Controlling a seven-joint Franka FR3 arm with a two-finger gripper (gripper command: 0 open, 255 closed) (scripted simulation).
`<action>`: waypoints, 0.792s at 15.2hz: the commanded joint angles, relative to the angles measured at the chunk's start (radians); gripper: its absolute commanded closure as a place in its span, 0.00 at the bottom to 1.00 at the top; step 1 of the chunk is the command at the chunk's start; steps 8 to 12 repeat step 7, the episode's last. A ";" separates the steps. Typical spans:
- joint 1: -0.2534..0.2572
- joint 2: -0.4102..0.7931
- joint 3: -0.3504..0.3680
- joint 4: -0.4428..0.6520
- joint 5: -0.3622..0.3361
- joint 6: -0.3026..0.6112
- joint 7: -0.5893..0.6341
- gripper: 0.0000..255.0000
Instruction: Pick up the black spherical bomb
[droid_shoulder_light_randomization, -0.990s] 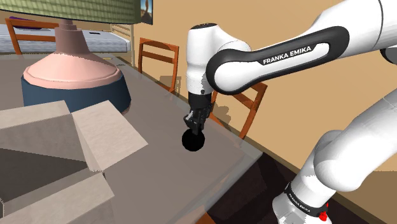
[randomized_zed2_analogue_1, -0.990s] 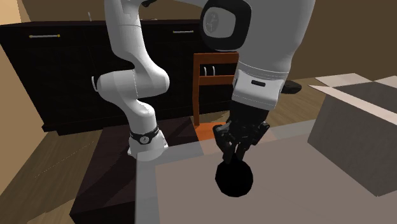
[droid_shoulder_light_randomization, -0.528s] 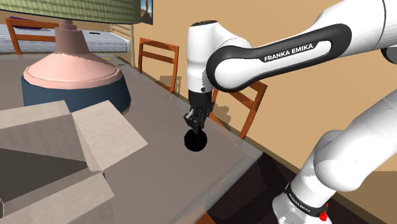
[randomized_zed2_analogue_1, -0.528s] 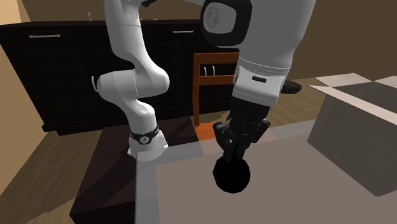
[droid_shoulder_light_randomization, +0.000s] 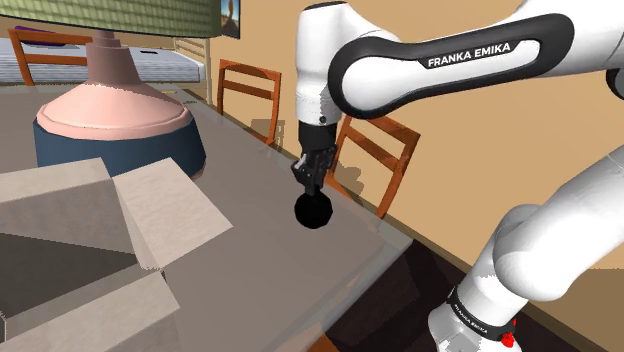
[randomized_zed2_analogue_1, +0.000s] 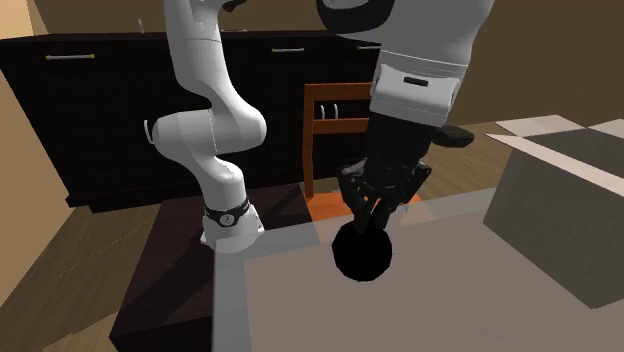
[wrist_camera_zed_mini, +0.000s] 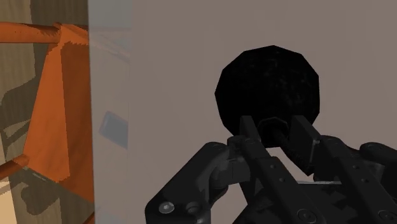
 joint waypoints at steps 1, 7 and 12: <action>0.000 -0.007 -0.003 0.023 0.002 -0.029 -0.004 1.00; -0.002 -0.014 -0.008 0.073 0.003 -0.085 -0.011 1.00; -0.002 -0.014 -0.008 0.073 0.003 -0.085 -0.011 1.00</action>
